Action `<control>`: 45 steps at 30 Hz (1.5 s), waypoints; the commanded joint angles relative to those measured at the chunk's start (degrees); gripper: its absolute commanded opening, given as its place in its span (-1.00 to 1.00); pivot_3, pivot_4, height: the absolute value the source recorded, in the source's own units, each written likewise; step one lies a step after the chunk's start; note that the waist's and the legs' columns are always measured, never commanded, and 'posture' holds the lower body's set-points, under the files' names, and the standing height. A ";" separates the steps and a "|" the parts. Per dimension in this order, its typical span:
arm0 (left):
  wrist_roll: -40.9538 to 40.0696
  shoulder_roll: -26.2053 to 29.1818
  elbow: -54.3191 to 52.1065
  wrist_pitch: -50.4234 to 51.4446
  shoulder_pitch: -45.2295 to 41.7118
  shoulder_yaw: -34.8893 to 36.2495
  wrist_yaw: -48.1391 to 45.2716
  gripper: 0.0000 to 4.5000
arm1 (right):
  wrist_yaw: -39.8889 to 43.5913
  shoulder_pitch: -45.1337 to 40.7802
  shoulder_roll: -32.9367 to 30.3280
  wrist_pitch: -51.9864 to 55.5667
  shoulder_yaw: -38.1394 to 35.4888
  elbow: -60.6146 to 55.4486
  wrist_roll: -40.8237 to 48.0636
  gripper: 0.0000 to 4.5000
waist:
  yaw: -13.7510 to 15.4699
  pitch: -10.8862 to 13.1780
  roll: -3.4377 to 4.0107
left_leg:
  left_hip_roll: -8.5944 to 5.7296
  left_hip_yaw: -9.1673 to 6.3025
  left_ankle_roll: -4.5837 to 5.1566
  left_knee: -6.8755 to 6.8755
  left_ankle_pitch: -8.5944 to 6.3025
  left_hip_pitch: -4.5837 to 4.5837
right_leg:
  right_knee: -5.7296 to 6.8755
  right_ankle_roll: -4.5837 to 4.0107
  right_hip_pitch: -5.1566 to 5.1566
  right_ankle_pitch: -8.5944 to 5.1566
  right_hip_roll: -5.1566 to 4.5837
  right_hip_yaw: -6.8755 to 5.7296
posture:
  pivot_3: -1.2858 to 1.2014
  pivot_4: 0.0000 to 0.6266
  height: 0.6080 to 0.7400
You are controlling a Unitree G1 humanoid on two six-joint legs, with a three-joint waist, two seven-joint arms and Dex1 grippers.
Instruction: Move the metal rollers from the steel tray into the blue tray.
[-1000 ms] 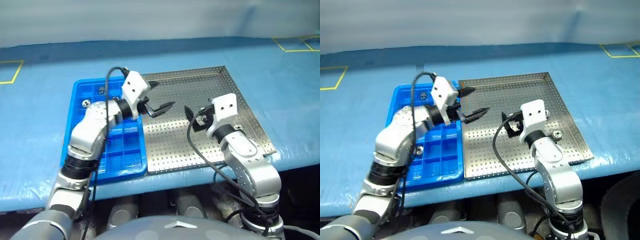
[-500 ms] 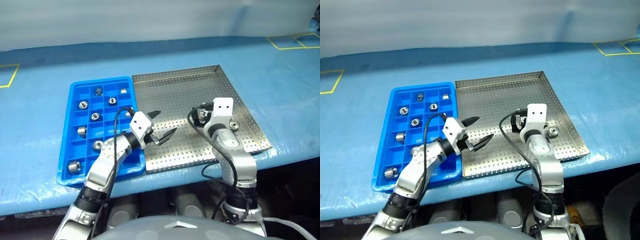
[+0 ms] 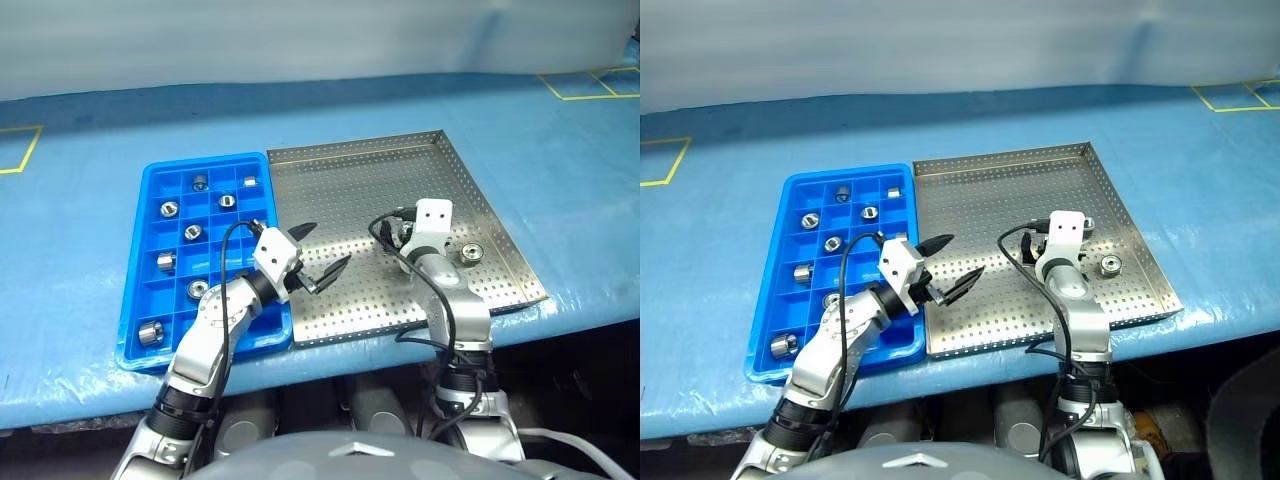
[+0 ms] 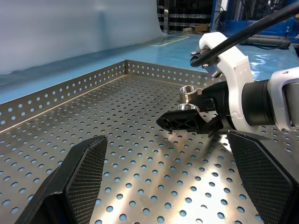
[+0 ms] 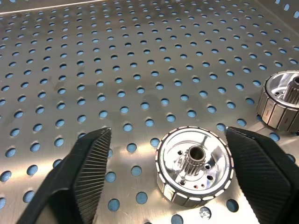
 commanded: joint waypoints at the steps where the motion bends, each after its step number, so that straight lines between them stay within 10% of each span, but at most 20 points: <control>1: -1.30 0.06 -4.13 0.64 0.37 0.35 0.10 1.00 | 0.12 1.11 0.55 0.36 0.61 -4.44 0.09 0.32 | 0.12 0.00 0.00 | 0.00 -0.01 0.00 0.00 0.00 0.00 | 0.00 0.00 0.00 0.00 0.00 0.00 | 0.00 -0.52 1.00; 5: -2.38 0.34 -5.85 1.47 0.61 0.87 0.09 1.00 | 0.42 1.94 0.05 3.03 2.94 -9.30 -0.85 -0.25 | 0.14 0.02 0.03 | 0.00 -0.01 0.01 -0.01 -0.01 -0.01 | -0.02 -0.01 0.00 -0.01 -0.01 0.00 | 0.02 -0.52 1.00; 24: -8.95 4.09 -29.86 5.25 18.12 19.83 10.80 1.00 | 15.21 -18.76 9.93 3.21 22.52 -0.07 2.51 -0.24 | 6.20 0.07 0.07 | 0.01 -0.49 -0.45 -0.30 0.04 -0.29 | -0.01 -0.57 -0.34 -0.10 -0.07 -0.53 | 0.30 -0.52 1.00; 45: -7.00 4.73 -30.84 4.13 23.82 13.97 11.36 1.00 | 21.08 -12.01 7.12 5.53 27.84 1.80 1.30 -0.24 | 11.19 0.11 0.09 | -0.01 -0.92 -0.68 -0.35 0.16 -0.54 | 0.15 -0.67 -0.49 -0.64 0.10 -0.75 | 0.32 -0.52 1.00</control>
